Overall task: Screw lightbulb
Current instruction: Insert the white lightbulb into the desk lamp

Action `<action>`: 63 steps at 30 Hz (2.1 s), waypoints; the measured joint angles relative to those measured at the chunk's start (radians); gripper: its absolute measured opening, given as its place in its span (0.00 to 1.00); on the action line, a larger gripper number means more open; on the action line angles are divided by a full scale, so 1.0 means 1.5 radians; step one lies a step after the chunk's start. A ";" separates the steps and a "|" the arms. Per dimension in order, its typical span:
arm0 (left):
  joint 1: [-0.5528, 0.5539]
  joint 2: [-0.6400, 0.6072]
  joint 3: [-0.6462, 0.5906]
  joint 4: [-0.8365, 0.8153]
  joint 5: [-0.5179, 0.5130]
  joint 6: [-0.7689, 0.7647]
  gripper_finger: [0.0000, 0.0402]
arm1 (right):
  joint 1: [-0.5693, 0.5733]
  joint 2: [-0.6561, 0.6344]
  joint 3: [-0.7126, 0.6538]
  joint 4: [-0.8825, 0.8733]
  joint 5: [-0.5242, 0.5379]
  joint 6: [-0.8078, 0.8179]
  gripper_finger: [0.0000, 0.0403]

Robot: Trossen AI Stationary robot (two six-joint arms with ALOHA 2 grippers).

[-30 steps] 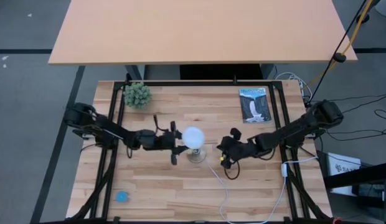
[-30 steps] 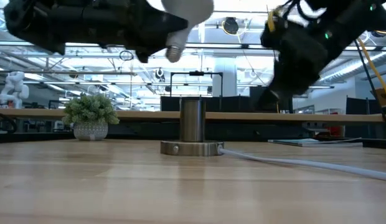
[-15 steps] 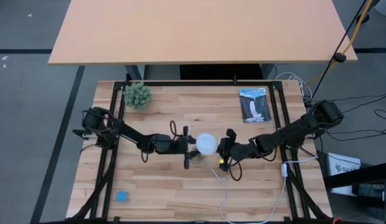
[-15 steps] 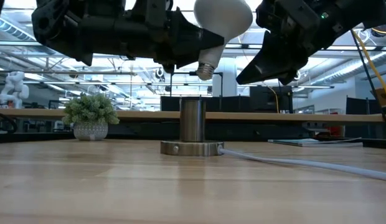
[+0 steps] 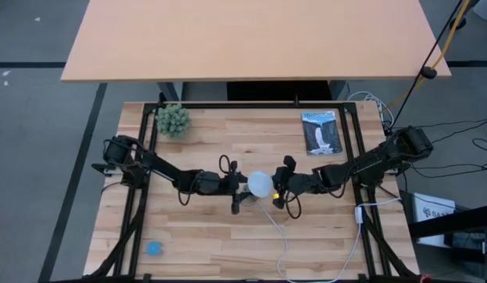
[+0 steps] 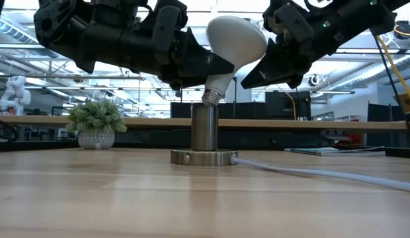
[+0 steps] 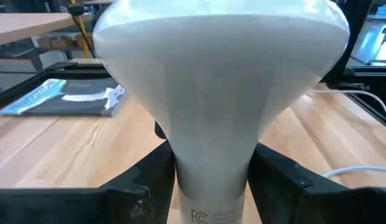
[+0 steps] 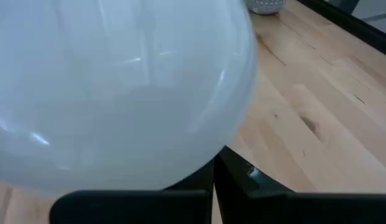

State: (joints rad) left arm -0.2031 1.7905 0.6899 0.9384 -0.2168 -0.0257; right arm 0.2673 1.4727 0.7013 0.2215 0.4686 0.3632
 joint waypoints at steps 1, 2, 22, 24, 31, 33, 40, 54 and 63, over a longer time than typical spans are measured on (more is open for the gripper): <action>0.000 0.000 0.000 -0.004 -0.001 -0.001 0.45 | 0.000 0.000 0.000 0.002 -0.001 -0.002 0.00; 0.000 0.000 0.000 -0.006 -0.001 0.000 0.45 | 0.000 0.000 0.000 0.004 -0.002 -0.005 0.00; 0.014 0.000 0.000 -0.047 -0.008 0.001 0.45 | 0.000 0.002 -0.001 0.030 -0.020 -0.009 0.00; 0.014 0.000 0.000 -0.047 -0.008 0.002 0.45 | 0.000 0.002 -0.001 0.033 -0.020 -0.009 0.00; 0.014 0.000 0.000 -0.047 -0.008 0.002 0.45 | 0.000 0.002 -0.001 0.035 -0.020 -0.016 0.00; 0.014 0.000 0.000 -0.047 -0.008 0.002 0.45 | 0.000 0.002 -0.001 0.035 -0.020 -0.016 0.00; 0.014 0.000 0.000 -0.047 -0.008 0.002 0.45 | 0.000 0.002 -0.001 0.039 -0.020 -0.016 0.00; 0.014 0.000 0.000 -0.047 -0.007 0.000 0.48 | 0.000 0.002 -0.001 0.040 -0.019 -0.003 0.00; 0.014 0.000 -0.001 -0.048 -0.005 -0.027 0.61 | 0.000 0.002 0.000 0.040 -0.017 0.008 0.00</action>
State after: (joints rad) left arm -0.1818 1.7901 0.6891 0.8669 -0.2237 -0.0663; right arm 0.2668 1.4754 0.7013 0.2821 0.4427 0.3748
